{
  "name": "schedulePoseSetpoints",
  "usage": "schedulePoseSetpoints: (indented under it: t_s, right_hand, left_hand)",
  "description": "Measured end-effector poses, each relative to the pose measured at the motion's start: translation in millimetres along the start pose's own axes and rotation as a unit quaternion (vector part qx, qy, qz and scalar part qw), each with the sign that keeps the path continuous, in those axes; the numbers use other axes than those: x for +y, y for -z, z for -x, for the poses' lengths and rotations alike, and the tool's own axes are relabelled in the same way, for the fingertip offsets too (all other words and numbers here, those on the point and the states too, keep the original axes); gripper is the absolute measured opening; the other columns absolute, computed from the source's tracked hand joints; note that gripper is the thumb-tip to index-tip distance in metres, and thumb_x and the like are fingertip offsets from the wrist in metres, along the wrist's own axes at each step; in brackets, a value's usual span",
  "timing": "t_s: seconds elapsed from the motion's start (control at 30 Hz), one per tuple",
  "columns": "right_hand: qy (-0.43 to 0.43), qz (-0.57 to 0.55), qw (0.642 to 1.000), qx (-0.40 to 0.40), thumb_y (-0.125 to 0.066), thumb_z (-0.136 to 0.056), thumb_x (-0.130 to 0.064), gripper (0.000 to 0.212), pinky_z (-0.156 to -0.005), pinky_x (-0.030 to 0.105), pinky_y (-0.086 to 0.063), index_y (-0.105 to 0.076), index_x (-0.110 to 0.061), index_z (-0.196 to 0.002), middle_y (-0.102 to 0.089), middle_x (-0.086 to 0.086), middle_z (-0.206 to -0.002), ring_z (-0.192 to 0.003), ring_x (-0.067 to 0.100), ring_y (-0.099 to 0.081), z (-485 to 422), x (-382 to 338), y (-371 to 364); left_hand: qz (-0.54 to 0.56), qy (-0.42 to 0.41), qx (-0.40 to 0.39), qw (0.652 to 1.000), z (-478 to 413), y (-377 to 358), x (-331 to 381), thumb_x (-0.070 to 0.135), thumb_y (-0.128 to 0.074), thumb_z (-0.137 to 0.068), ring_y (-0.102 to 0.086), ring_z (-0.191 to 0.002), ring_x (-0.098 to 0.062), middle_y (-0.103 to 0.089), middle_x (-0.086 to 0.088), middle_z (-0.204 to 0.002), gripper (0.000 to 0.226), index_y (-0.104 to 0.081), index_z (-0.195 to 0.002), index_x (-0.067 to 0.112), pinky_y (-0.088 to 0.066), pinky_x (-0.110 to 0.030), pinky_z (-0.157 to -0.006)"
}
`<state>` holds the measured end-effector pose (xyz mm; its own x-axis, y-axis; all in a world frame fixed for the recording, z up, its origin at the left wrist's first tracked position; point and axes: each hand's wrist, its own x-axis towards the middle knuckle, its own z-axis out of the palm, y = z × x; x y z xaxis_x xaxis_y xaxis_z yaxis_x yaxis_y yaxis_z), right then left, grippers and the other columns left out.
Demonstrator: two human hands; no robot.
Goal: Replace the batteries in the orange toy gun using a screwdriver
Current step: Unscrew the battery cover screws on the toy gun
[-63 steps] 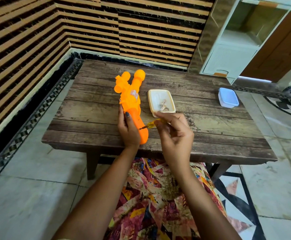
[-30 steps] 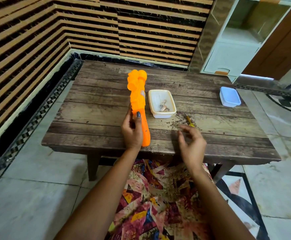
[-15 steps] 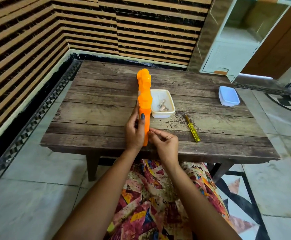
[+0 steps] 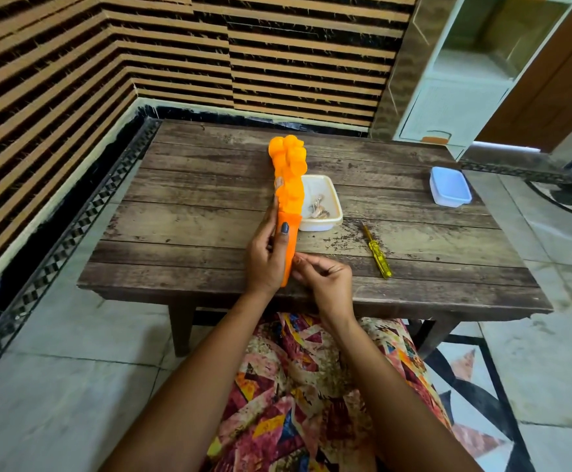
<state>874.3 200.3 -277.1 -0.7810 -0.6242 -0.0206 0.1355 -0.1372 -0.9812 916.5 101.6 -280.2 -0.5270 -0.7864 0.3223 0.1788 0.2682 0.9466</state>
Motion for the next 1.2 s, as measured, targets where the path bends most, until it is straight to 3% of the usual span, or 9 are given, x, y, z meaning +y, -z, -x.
schedulePoseSetpoints:
  t_s: [0.27,0.4,0.57,0.73,1.0,1.2]
  right_hand:
    - [0.006,-0.006,1.0,-0.004,-0.061,-0.082,0.006,0.019,-0.064,0.016,-0.055,-0.066,0.007,-0.101,-0.073,-0.004,-0.073,-0.071,0.006,-0.067,-1.8,0.5,1.3]
    - [0.013,0.006,1.0,0.002,-0.062,-0.082,0.005,0.017,-0.068,0.02,-0.056,-0.068,0.003,-0.098,-0.073,-0.003,-0.076,-0.074,0.009,-0.067,-1.9,1.2,2.3]
    - [0.024,0.019,0.999,0.025,-0.064,-0.081,0.005,0.015,-0.071,0.023,-0.057,-0.07,-0.002,-0.093,-0.072,-0.003,-0.075,-0.074,0.011,-0.067,-1.0,1.0,1.1]
    - [0.022,0.022,0.998,0.047,-0.063,-0.08,0.008,0.02,-0.068,0.021,-0.056,-0.072,-0.01,-0.083,-0.072,-0.007,-0.07,-0.07,0.008,-0.067,0.8,0.1,-0.9]
    - [0.034,-0.016,0.994,0.104,-0.064,-0.079,0.01,0.026,-0.068,0.019,-0.055,-0.067,-0.015,-0.081,-0.069,0.001,-0.077,-0.068,0.002,-0.066,6.9,-3.2,-7.7]
    - [0.083,0.035,0.988,0.126,-0.065,-0.077,0.011,0.029,-0.063,0.011,-0.051,-0.064,-0.018,-0.077,-0.066,-0.003,-0.075,-0.065,-0.003,-0.063,11.4,-5.7,-15.0]
  left_hand:
    - [-0.022,-0.006,-0.003,1.0,-0.6,-0.5,0.8,0.075,-0.038,-0.078,-0.039,-0.13,-0.006,-0.04,0.008,-0.138,0.071,-0.031,-0.134,0.031,-0.033,-0.015,-0.105]
    - [-0.043,-0.006,-0.008,0.999,-0.7,0.5,0.5,0.071,-0.038,-0.08,-0.039,-0.132,-0.011,-0.04,0.003,-0.141,0.069,-0.03,-0.135,0.03,-0.034,-0.021,-0.108]
    - [-0.074,-0.005,-0.017,0.997,-0.7,-2.1,2.8,0.051,-0.04,-0.084,-0.041,-0.132,-0.016,-0.044,-0.006,-0.142,0.053,-0.031,-0.133,0.032,-0.035,-0.025,-0.107]
    - [-0.102,-0.013,-0.021,0.995,-2.5,-2.1,-0.3,0.05,-0.039,-0.085,-0.044,-0.13,-0.018,-0.046,-0.008,-0.141,0.051,-0.031,-0.134,0.036,-0.038,-0.041,-0.107]
    - [-0.107,-0.025,-0.021,0.994,-2.6,-3.9,2.6,0.05,-0.041,-0.085,-0.042,-0.132,-0.016,-0.045,-0.006,-0.142,0.052,-0.033,-0.134,0.031,-0.037,-0.035,-0.108]
    - [-0.066,-0.011,-0.009,0.998,-0.9,-2.7,3.9,0.049,-0.042,-0.084,-0.039,-0.131,-0.01,-0.04,0.008,-0.138,0.055,-0.032,-0.134,0.029,-0.035,-0.026,-0.107]
